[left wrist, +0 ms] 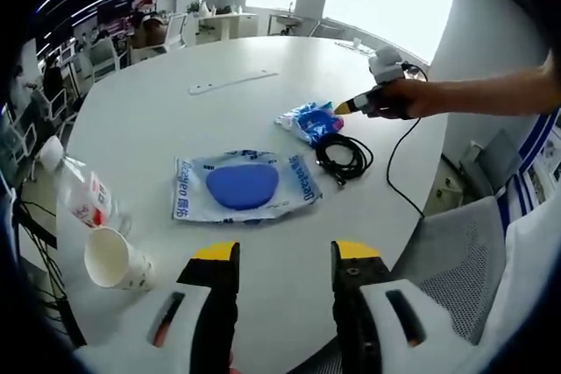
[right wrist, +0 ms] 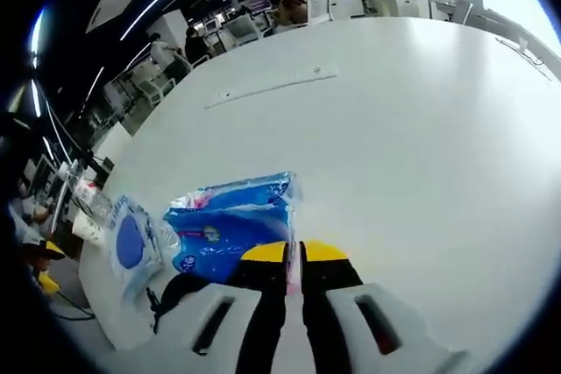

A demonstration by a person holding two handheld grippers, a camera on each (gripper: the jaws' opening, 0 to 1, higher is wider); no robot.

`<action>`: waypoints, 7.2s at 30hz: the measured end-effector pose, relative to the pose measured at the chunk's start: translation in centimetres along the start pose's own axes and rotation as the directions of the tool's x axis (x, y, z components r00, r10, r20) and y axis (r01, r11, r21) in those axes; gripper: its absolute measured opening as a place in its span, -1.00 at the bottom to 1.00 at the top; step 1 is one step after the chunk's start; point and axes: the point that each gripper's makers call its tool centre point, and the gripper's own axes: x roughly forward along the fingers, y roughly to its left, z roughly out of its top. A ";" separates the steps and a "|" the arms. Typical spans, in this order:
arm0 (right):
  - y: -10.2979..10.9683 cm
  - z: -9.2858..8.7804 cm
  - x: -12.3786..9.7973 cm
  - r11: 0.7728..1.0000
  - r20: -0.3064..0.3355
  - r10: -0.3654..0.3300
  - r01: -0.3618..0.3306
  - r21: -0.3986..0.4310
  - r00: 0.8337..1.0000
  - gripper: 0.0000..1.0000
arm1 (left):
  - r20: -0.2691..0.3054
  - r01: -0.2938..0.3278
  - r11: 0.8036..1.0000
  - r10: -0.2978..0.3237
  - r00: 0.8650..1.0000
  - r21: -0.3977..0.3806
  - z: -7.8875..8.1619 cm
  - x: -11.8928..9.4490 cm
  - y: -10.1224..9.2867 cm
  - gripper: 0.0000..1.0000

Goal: Arrange the tabletop items into an orderly group along one side of the table until the central work area is clear of visible clutter.

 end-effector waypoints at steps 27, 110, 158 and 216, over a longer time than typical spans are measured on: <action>0.2 -0.7 -2.9 1.000 0.013 -0.009 0.010 -0.020 1.000 -0.92 | 0.031 0.031 1.000 -0.031 0.999 -0.002 1.5 1.5 1.2 -0.19; 19.8 -10.6 1.5 0.965 -0.147 0.261 -0.261 0.019 0.954 -0.92 | -0.199 -0.144 0.983 0.119 0.973 -0.116 0.6 11.3 13.5 -0.69; 15.5 -2.9 5.3 0.963 -0.121 0.219 -0.234 -0.132 0.968 -1.00 | -0.120 -0.167 0.911 0.131 0.984 -0.377 2.4 11.3 11.9 -1.00; 13.2 -1.5 1.9 0.967 -0.097 0.142 -0.159 -0.200 0.985 -0.90 | -0.115 -0.165 0.946 0.138 0.984 -0.279 1.0 6.8 10.8 -0.61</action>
